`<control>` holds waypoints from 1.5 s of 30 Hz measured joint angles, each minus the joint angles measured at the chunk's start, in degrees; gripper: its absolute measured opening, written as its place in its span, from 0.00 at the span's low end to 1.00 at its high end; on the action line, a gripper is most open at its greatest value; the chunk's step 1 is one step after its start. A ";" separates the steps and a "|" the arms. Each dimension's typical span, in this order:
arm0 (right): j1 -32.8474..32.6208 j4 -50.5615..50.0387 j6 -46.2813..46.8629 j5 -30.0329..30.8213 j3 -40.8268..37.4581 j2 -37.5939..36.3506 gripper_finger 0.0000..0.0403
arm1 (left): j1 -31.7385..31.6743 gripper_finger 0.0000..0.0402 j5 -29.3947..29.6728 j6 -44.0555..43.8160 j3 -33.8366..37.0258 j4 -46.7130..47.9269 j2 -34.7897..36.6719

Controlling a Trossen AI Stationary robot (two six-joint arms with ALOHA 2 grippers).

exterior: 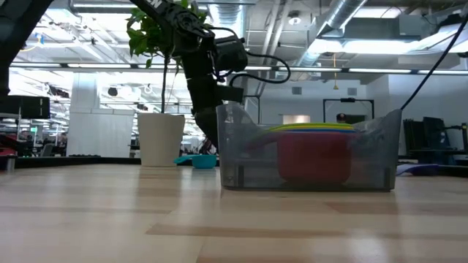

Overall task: Nest measuring cups in basket
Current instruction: Stack the light blue measuring cup on top of the green measuring cup into the black bin

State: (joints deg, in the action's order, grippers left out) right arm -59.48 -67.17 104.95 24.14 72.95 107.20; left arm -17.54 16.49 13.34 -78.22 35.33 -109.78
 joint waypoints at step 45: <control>-0.04 1.26 -0.44 -0.04 0.00 0.00 0.16 | -5.70 0.48 1.76 -3.12 4.28 -5.03 -0.57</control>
State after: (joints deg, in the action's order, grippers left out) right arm -59.53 -65.92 104.51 24.10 72.95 107.20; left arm -23.24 18.25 10.22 -73.94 30.30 -110.35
